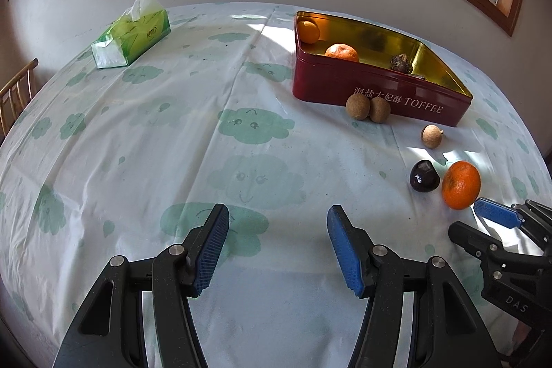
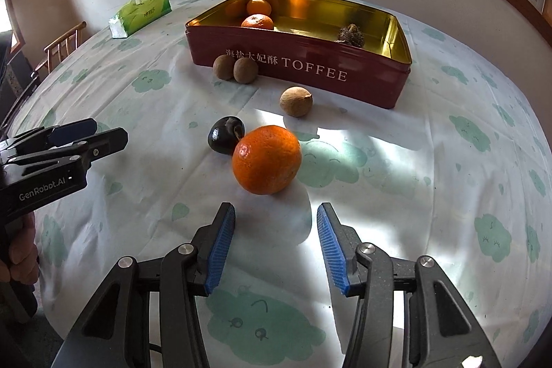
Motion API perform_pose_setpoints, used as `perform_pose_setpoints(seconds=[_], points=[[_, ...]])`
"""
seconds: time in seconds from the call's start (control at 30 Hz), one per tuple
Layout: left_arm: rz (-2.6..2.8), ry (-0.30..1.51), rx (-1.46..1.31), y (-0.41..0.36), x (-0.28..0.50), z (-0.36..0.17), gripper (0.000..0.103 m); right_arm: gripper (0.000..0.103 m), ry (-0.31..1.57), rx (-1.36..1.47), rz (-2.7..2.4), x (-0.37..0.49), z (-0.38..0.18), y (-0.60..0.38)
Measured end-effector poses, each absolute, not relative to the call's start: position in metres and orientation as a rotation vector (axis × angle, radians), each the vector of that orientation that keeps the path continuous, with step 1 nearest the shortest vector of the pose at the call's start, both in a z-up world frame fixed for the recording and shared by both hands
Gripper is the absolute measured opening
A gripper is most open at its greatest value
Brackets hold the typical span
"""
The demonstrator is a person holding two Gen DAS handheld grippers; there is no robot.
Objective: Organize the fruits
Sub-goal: 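Move both open tools back toward the remaining fruits, then grasp a tangerine with the right tool, then grasp the dark purple plum with the left tool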
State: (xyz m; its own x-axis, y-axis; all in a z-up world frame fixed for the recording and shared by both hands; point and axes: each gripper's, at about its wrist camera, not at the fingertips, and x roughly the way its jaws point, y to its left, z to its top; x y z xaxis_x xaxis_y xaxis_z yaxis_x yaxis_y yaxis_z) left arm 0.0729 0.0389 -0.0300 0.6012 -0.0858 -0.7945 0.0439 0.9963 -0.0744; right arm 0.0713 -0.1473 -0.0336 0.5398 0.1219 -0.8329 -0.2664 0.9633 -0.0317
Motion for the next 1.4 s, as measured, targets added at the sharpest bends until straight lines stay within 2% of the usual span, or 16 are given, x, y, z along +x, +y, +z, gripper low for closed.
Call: perform_pose_setpoints(seconds=[0.2,0.27,0.3,0.43,1.13,1.4], points=[[-0.092,0.932,-0.041,0.034,0.074,-0.034,0.060,0.048,0.950,-0.166,0.239,0.087,-0.034,-0.139],[-0.105,0.932,-0.033,0.030,0.075,-0.034,0.060,0.043,0.942,-0.167,0.239,0.089,-0.034,-0.139],[-0.110,0.932,-0.030,0.028,0.075,-0.034,0.060,0.037,0.939,-0.166,0.241,0.089,-0.034,-0.139],[-0.132,0.932,-0.019,0.017,0.076,-0.034,0.060,0.036,0.929,-0.166,0.252,0.087,-0.034,-0.141],[-0.253,0.926,0.037,-0.042,0.076,-0.033,0.060,0.035,0.900,-0.071,0.047,0.100,-0.032,-0.233],[-0.269,0.918,0.068,-0.065,0.084,-0.033,0.060,0.035,0.886,-0.069,0.041,0.102,-0.033,-0.234]])
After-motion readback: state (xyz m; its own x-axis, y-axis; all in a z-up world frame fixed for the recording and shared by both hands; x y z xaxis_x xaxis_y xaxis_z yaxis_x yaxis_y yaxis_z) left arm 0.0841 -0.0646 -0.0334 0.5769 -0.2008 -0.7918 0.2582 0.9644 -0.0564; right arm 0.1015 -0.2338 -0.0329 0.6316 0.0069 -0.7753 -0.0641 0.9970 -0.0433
